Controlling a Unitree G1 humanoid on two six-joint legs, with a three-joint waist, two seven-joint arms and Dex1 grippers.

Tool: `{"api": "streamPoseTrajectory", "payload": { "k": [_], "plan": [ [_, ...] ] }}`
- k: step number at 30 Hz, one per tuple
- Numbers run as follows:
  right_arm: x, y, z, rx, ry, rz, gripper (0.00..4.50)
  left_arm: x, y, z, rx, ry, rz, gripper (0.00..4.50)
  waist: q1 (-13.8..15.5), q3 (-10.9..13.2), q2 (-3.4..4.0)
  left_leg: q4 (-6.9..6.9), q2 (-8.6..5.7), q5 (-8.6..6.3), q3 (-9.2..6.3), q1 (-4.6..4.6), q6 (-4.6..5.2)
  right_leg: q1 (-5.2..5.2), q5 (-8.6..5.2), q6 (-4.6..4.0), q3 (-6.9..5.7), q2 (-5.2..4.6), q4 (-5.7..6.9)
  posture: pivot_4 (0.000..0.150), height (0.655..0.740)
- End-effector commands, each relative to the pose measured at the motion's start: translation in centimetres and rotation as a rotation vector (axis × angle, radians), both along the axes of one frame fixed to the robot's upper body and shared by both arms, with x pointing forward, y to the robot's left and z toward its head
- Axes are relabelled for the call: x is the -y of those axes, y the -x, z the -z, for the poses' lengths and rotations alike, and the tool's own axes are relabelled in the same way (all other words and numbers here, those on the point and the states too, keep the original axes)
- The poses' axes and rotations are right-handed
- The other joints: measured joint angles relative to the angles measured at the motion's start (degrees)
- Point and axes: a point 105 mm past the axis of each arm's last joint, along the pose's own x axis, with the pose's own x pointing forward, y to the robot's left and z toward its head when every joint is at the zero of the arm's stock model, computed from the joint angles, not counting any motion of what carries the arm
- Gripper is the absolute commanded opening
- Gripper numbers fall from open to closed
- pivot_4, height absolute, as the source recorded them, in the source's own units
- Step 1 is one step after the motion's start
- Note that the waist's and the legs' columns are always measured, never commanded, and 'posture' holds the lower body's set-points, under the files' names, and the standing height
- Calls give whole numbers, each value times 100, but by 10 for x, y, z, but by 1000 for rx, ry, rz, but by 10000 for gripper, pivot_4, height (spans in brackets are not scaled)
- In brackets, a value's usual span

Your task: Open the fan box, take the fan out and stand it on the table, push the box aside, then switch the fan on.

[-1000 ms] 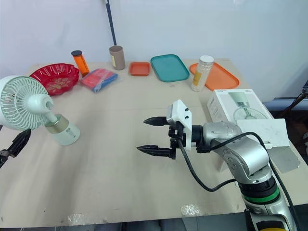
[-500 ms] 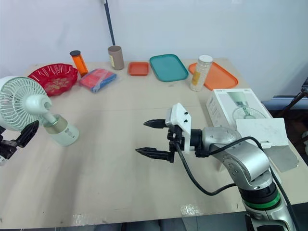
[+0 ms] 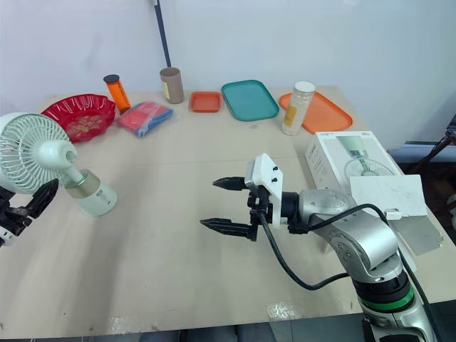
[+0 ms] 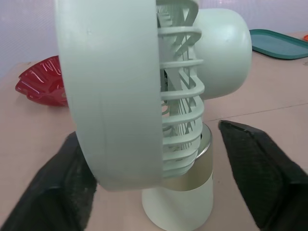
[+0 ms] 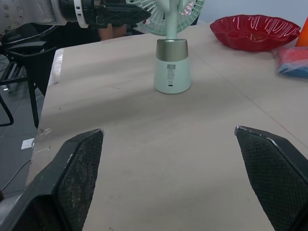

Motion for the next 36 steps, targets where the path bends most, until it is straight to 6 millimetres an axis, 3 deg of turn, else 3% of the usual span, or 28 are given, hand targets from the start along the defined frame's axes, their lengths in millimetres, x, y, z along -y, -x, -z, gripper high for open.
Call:
{"api": "streamPoseTrajectory", "payload": {
  "k": [1, 6, 9, 11, 22, 36],
  "plan": [
    [-2, 4, -8, 43, -18, -15, 45000, 3, 2, -11, 44, -20, -3, 34335, 0, 0, 0, 0, 0, 0, 0, 0, 0, 0, 0, 0, 0, 0, 0, 1500, 7400],
    [-1, 4, -7, 39, -14, -13, 45000, 3, 1, -12, 56, -15, -3, 34335, 0, 0, 0, 0, 0, 0, 0, 0, 0, 0, 0, 0, 0, 0, 0, 1500, 7400],
    [-1, 4, -7, 38, -12, -12, 45000, 4, 0, -12, 59, -12, -4, 22620, 0, 0, 0, 0, 0, 0, 0, 0, 0, 0, 0, 0, 0, 0, 0, 1500, 7400],
    [-1, 4, -6, 38, -9, -11, 45000, 4, 0, -12, 60, -11, -6, 18140, 0, 0, 0, 0, 0, 0, 0, 0, 0, 0, 0, 0, 0, 0, 0, 1500, 7400],
    [-2, 6, -4, 35, -1, -20, 45000, 6, 1, -10, 60, -5, -16, 18070, 1, 0, 0, 0, -1, 1, -1, 0, -1, 1, 0, 0, 0, -1, 0, 1500, 7400],
    [-3, 5, -6, 36, 0, -36, 45000, 22, 4, -29, 127, 30, -2, 18070, 1, 9, -15, 0, 0, 0, -2, -5, -2, -4, 0, 0, -1, -1, -1, 1500, 7400]
  ]
}}
